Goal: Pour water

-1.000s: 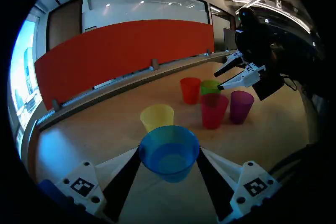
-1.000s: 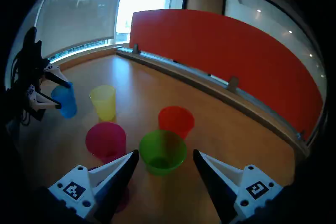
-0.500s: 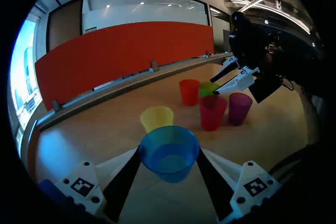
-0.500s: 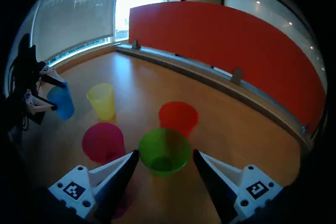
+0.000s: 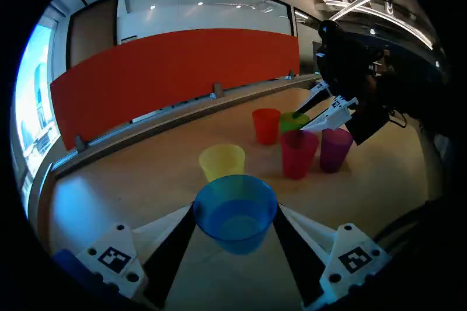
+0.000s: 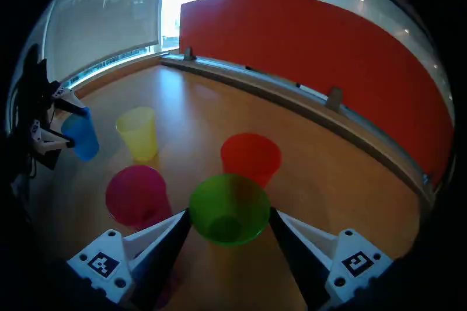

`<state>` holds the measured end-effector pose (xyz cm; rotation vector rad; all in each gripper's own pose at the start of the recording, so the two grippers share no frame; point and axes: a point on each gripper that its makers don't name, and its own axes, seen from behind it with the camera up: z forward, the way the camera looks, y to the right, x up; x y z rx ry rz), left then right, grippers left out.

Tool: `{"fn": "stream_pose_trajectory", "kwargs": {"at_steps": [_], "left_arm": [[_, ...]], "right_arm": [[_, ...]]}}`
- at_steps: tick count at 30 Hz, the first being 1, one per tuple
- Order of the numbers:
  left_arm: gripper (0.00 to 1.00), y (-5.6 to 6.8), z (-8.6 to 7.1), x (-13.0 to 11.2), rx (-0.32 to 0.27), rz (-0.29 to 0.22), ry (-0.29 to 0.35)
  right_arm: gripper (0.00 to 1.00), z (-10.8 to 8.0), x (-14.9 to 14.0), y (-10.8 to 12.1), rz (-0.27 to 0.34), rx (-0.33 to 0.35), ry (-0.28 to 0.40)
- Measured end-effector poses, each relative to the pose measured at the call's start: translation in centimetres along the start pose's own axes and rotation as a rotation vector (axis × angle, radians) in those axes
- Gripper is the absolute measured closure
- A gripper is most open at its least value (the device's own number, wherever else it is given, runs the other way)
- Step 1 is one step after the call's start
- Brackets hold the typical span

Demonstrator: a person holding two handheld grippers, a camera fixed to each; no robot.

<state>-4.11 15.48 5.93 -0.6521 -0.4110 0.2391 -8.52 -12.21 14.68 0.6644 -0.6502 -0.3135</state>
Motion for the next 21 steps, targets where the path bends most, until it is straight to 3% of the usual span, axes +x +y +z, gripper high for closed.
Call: {"fn": "stream_pose_trajectory", "kwargs": {"at_steps": [21], "left_arm": [[0.12, -0.62, 0.01, -0.21, 0.006, -0.021, 0.003]], "right_arm": [[0.08, 0.01, 0.78, -0.09, 0.025, -0.003, 0.056]]}}
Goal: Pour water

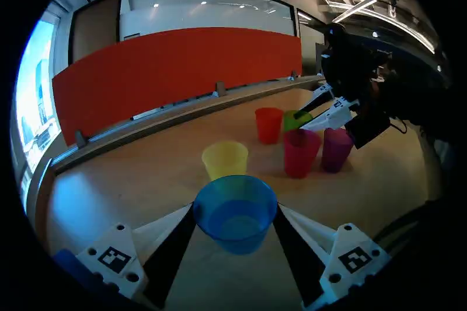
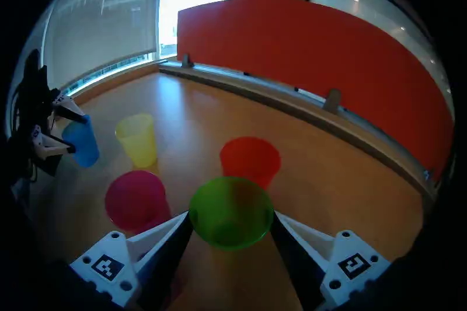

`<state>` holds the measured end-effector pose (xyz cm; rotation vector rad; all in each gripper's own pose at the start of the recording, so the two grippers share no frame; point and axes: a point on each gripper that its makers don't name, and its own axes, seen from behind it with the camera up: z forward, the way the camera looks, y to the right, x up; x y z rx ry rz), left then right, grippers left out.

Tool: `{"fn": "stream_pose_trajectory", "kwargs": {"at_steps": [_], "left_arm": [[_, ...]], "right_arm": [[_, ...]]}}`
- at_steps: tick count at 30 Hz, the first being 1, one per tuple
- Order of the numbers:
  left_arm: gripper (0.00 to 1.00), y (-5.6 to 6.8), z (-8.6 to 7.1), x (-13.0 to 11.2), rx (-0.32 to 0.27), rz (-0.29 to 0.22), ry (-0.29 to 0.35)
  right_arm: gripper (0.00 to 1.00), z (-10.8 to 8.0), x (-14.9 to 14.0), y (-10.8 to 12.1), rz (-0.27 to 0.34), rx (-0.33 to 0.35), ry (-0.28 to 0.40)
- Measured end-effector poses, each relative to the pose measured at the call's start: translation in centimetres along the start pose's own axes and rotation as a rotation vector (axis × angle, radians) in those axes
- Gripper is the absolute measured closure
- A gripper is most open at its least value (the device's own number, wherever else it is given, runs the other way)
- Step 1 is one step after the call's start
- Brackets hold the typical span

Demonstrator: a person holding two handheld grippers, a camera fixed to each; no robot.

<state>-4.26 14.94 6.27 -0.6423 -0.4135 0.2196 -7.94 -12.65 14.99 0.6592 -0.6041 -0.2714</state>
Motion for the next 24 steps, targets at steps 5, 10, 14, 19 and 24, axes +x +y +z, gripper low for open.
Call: {"fn": "stream_pose_trajectory", "kwargs": {"at_steps": [5, 10, 14, 19, 24], "left_arm": [[0.12, -0.1, -0.6, 0.7, 0.007, -0.002, 0.017], [0.12, 0.1, -1.6, 1.8, 0.009, -0.001, 0.042], [0.12, 0.5, -2.6, 2.5, 0.013, -0.001, 0.06], [0.12, 1.1, -4.1, 3.2, 0.018, 0.004, 0.08], [0.13, 2.1, -5.8, 3.8, 0.02, 0.009, 0.102]], "right_arm": [[0.08, -1.6, 1.9, -0.2, 0.002, -0.011, 0.055], [0.08, -4.0, 4.0, -1.0, -0.001, -0.024, 0.116], [0.08, -6.4, 5.7, -2.8, -0.008, -0.011, 0.168], [0.08, -9.3, 7.1, -6.0, -0.036, 0.007, 0.228], [0.08, -11.7, 7.2, -9.7, -0.058, 0.029, 0.264]]}}
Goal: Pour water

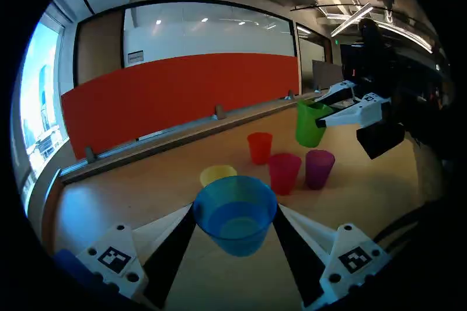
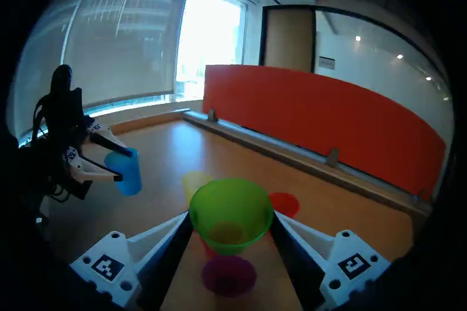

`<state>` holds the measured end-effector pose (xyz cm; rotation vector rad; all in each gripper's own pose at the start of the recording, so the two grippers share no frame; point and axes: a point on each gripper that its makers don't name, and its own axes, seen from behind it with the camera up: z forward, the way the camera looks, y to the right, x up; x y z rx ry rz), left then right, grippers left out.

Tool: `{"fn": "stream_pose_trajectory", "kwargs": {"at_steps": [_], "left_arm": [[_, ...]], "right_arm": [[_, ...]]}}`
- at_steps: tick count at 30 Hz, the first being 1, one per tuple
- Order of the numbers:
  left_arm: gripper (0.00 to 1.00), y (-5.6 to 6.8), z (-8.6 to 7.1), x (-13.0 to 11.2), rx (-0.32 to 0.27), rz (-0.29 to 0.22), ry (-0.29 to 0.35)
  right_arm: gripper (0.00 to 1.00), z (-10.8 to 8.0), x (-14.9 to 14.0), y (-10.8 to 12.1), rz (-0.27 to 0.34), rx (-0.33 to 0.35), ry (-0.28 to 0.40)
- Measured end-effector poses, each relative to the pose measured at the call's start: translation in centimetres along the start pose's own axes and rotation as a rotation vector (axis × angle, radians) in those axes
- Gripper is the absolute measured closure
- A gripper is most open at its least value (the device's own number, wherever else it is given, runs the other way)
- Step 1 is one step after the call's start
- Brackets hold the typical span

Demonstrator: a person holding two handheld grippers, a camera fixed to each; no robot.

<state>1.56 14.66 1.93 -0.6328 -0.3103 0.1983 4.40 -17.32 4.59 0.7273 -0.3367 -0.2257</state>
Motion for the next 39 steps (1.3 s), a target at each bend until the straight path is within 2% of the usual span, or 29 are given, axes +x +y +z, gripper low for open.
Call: {"fn": "stream_pose_trajectory", "kwargs": {"at_steps": [6, 17, 24, 39], "left_arm": [[0.12, 1.3, -2.0, 0.6, -0.002, 0.007, 0.02], [0.12, 2.8, -4.3, 0.9, 0.003, -0.003, 0.054], [0.12, 3.9, -5.3, 0.5, 0.006, -0.009, 0.065], [0.12, 6.1, -6.4, -0.5, 0.01, -0.034, 0.085]], "right_arm": [[0.08, -1.9, 0.0, -3.5, -0.017, 0.017, 0.025], [0.08, -3.9, -0.6, -7.2, -0.032, 0.012, 0.07], [0.08, -4.3, -1.7, -9.2, -0.006, 0.012, 0.095], [0.08, -4.6, -4.2, -11.6, 0.041, -0.001, 0.113]]}}
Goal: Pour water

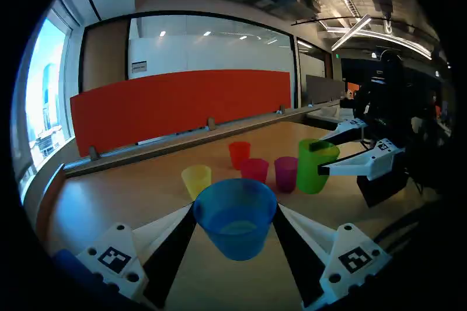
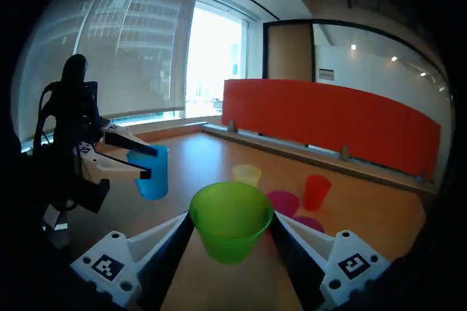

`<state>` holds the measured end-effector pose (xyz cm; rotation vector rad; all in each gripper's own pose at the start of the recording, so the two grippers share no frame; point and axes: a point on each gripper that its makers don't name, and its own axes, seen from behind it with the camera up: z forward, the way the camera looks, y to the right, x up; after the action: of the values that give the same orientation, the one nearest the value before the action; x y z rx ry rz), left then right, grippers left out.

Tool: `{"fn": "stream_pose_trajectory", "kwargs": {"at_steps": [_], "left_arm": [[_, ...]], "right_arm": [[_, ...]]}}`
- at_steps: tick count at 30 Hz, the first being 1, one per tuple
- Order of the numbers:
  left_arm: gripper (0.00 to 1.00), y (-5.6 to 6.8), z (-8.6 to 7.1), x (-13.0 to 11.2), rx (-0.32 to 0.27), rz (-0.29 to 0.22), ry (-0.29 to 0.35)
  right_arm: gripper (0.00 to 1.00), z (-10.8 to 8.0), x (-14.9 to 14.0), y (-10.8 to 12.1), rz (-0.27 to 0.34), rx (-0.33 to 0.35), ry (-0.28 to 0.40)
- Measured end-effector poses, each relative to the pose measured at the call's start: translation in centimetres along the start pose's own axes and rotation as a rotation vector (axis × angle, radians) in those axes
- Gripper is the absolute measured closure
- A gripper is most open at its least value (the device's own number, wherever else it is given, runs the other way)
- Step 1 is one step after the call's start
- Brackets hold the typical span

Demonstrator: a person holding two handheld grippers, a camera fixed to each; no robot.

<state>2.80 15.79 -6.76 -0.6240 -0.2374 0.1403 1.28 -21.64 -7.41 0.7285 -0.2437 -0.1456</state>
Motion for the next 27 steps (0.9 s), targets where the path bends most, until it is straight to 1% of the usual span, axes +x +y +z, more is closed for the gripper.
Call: {"fn": "stream_pose_trajectory", "kwargs": {"at_steps": [9, 17, 27], "left_arm": [[0.12, 0.8, -0.5, -0.9, 0.006, -0.014, 0.004], [0.13, 1.3, -1.0, -1.2, 0.008, -0.026, 0.021], [0.12, 1.4, -1.3, -1.3, 0.013, -0.02, 0.035]], "right_arm": [[0.08, 0.0, -0.8, -1.2, -0.001, 0.002, -0.002], [0.08, 0.2, -1.1, -2.1, -0.007, 0.007, 0.007], [0.08, 0.7, -1.3, -2.7, -0.031, 0.003, 0.033]]}}
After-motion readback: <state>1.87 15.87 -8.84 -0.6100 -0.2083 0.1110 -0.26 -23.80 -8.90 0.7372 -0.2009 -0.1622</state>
